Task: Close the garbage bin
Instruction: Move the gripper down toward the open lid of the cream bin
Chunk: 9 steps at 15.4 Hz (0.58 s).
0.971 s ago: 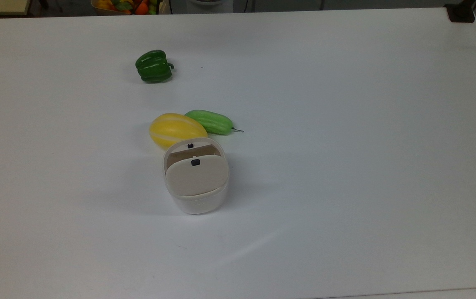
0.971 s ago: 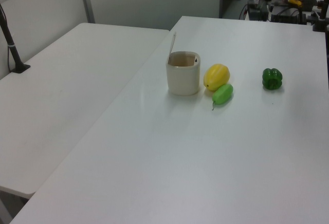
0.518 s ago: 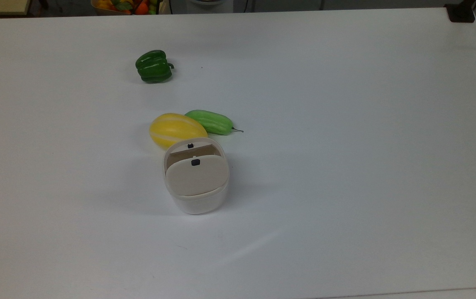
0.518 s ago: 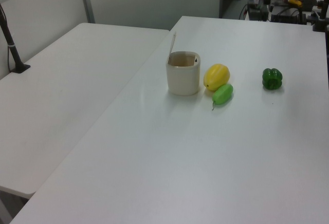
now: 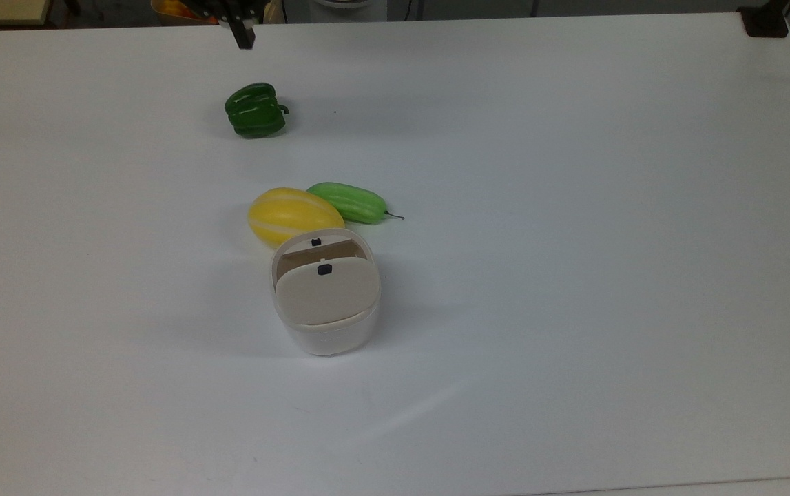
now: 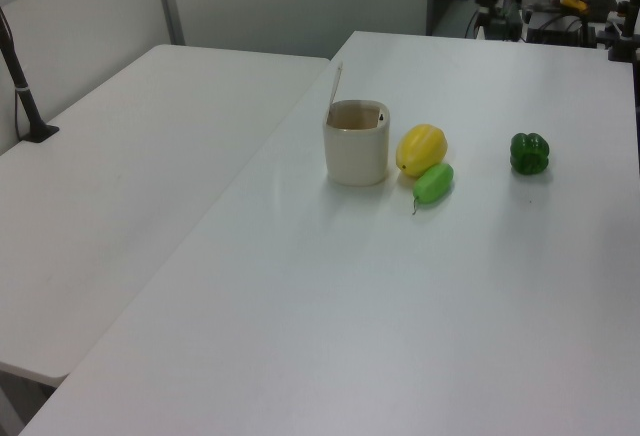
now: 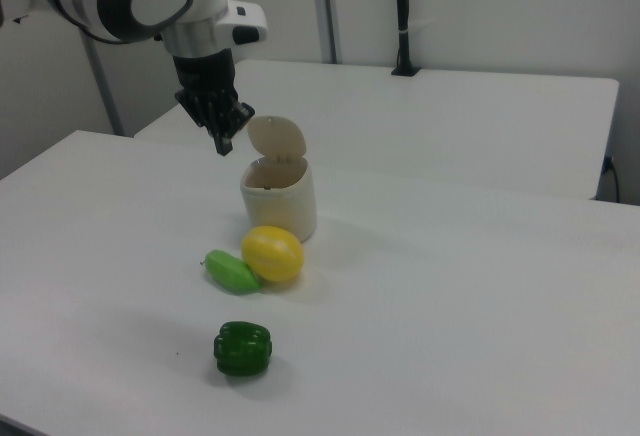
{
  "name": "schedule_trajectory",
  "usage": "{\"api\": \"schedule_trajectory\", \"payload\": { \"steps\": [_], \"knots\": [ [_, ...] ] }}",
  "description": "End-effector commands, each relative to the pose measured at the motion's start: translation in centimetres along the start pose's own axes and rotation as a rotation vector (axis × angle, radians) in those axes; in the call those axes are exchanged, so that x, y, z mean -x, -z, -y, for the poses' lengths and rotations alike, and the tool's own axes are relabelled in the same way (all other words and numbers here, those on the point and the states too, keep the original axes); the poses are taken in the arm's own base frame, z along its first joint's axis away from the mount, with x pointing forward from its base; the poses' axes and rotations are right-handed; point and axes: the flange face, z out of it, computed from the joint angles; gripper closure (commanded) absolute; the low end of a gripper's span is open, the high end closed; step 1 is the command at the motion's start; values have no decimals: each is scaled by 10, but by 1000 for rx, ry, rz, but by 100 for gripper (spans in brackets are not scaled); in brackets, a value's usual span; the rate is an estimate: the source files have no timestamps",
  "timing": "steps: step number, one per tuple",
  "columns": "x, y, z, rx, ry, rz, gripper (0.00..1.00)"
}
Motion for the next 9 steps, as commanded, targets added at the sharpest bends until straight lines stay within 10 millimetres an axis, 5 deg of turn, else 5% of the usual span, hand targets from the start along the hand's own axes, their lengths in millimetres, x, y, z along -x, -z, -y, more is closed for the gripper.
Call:
{"api": "schedule_trajectory", "payload": {
  "steps": [1, 9],
  "knots": [
    [-40, -9, 38, 6, 145, -156, 100],
    [-83, -12, 96, -24, 197, -443, 100]
  ]
}}
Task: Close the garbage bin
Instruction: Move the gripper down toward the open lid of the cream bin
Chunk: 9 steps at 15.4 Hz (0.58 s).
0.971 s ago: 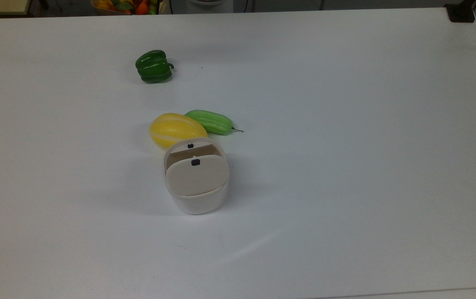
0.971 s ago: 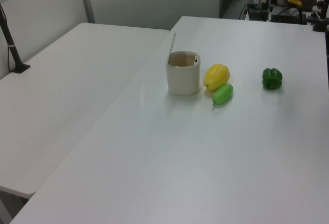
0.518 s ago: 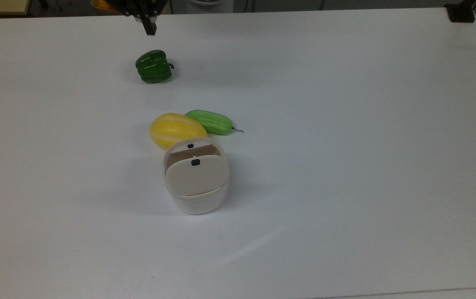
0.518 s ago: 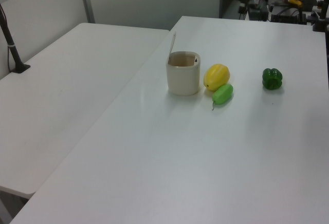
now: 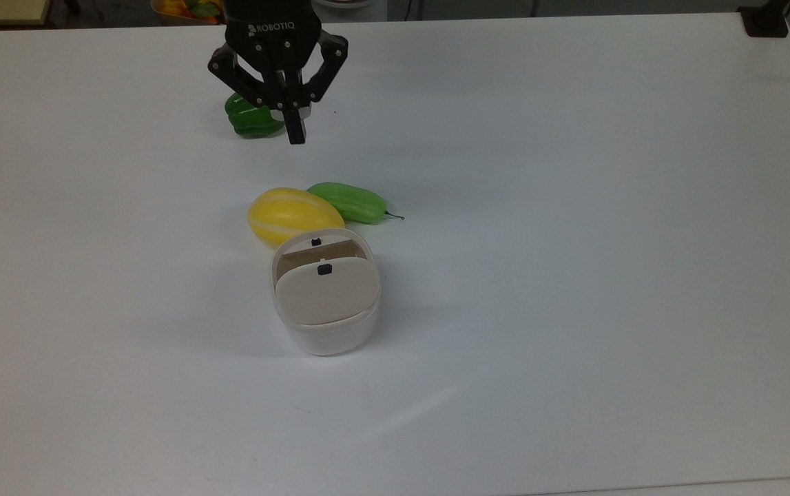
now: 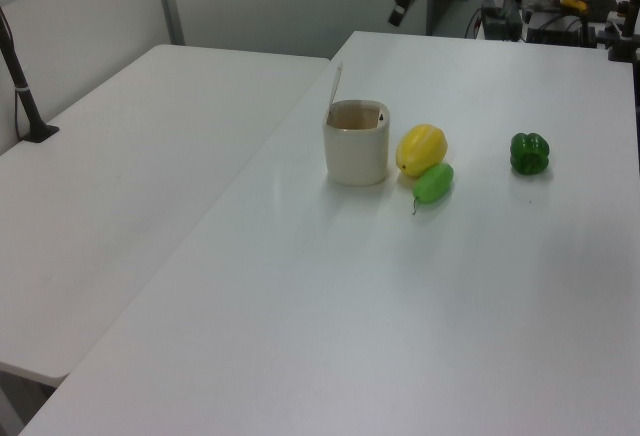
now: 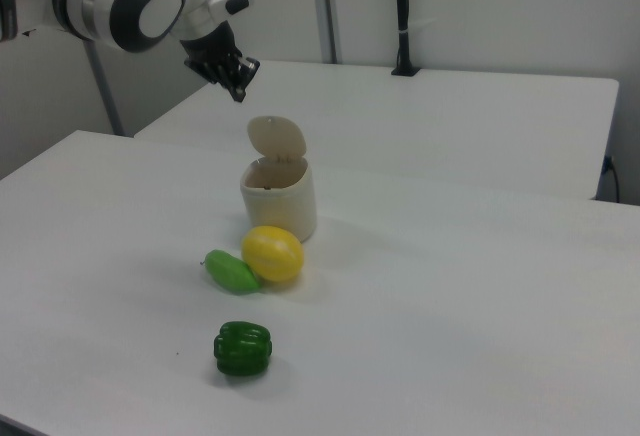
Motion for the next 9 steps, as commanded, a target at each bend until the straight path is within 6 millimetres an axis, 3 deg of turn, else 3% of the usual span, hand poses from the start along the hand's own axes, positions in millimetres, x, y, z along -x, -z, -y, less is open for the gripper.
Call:
{"api": "schedule_trajectory", "payload": {
  "steps": [1, 4, 6, 9],
  "knots": [
    [-19, -3, 21, -15, 22, -127, 100],
    [-30, -31, 30, -2, 30, -212, 100],
    [-39, -61, 30, 15, 28, -260, 100],
    [-44, -89, 24, 30, 4, -271, 100]
  ]
}}
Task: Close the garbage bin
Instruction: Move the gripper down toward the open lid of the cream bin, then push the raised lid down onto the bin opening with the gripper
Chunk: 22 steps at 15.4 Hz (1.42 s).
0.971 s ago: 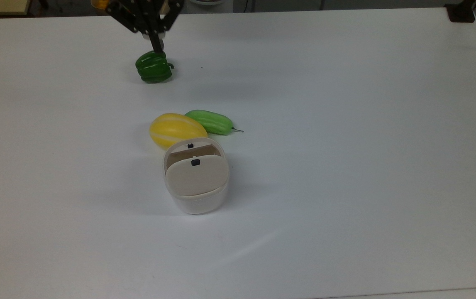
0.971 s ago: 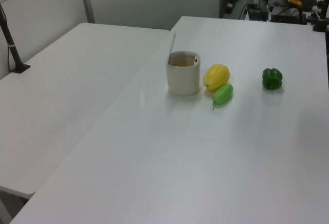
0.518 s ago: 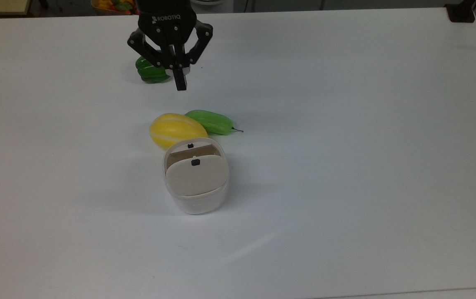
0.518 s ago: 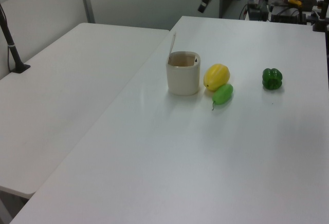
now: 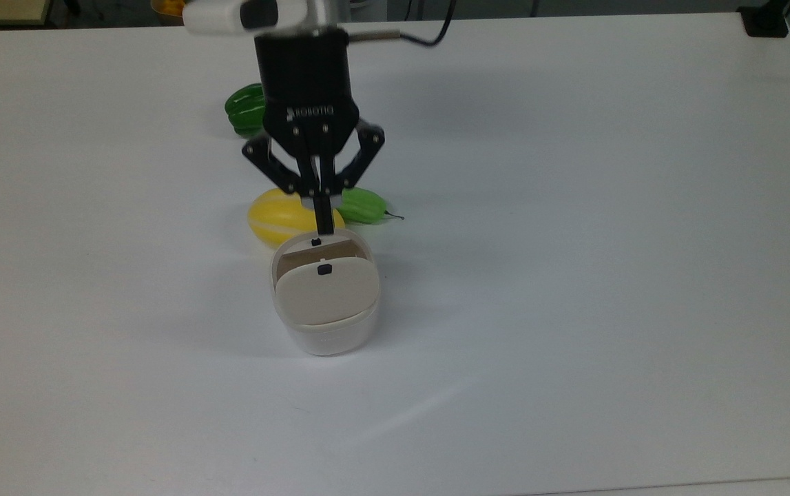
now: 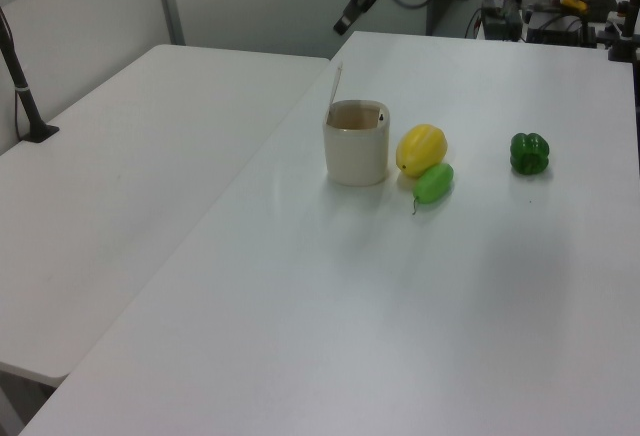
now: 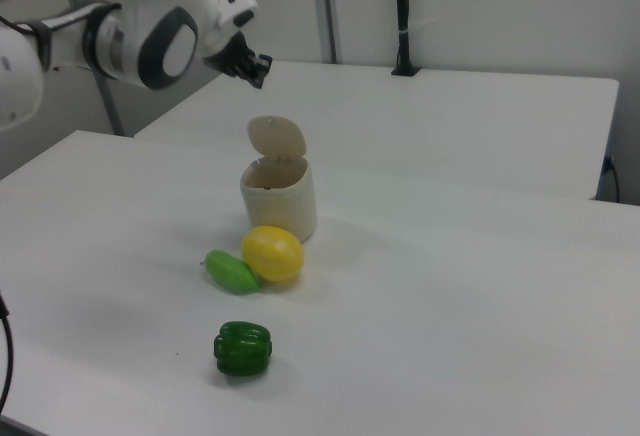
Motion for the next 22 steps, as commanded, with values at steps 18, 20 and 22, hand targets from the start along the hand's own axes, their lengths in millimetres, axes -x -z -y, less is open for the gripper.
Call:
{"api": "schedule_trajectory", "payload": {
  "steps": [18, 20, 22],
  "knots": [
    [43, -63, -37, 6, -34, 309, 100],
    [57, -74, -37, 1, -17, 344, 100],
    [64, -80, -36, -1, -14, 364, 100]
  ]
}}
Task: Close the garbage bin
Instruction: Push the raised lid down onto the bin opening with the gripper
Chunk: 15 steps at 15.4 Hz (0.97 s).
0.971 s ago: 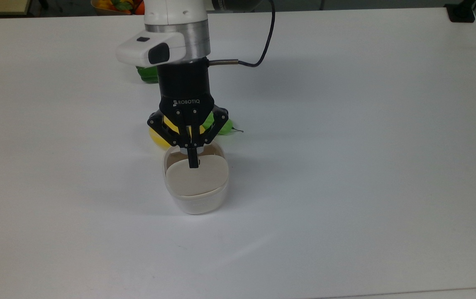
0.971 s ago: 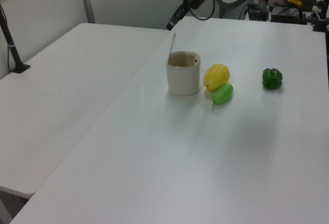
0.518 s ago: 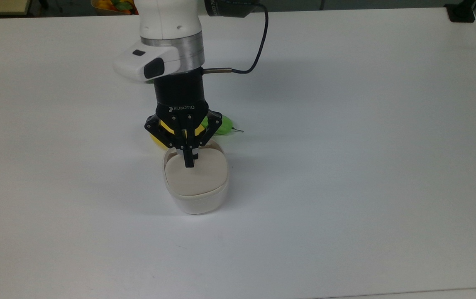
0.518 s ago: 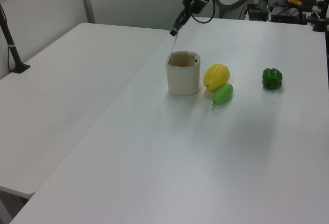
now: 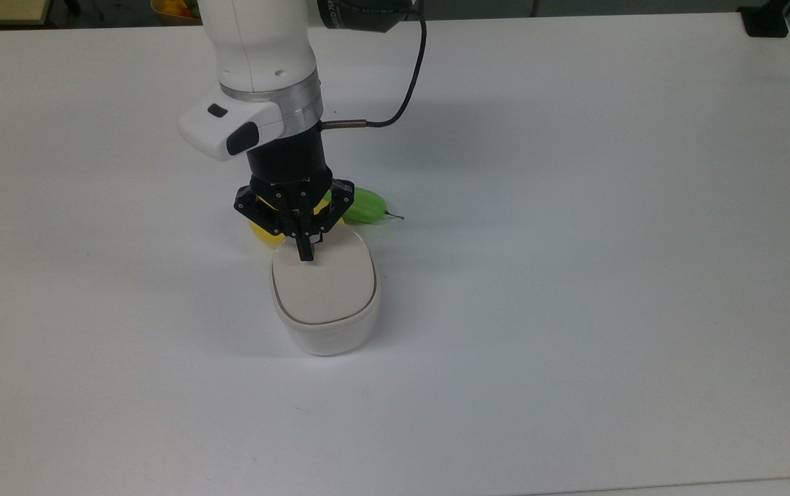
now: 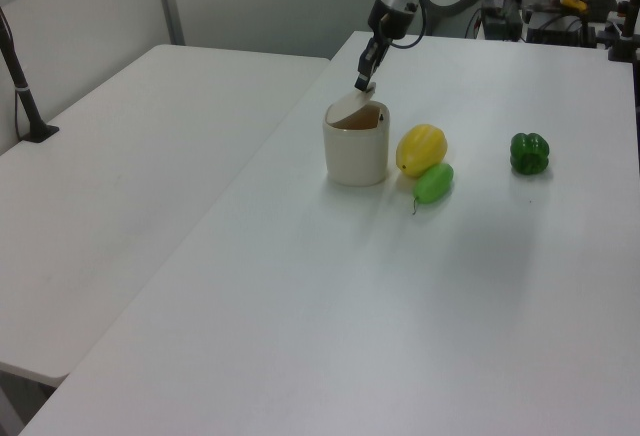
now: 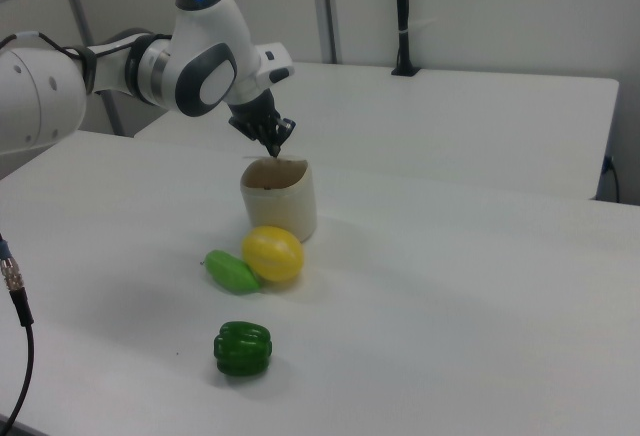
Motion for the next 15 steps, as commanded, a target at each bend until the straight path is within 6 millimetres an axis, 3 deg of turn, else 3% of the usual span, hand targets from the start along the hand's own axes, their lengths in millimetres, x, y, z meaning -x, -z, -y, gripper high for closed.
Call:
{"api": "schedule_trajectory", "payload": {
  "steps": [1, 15],
  "knots": [
    [10, -13, -2, -3, 21, 47, 100],
    [27, -67, 1, 0, 29, 124, 100]
  ]
}}
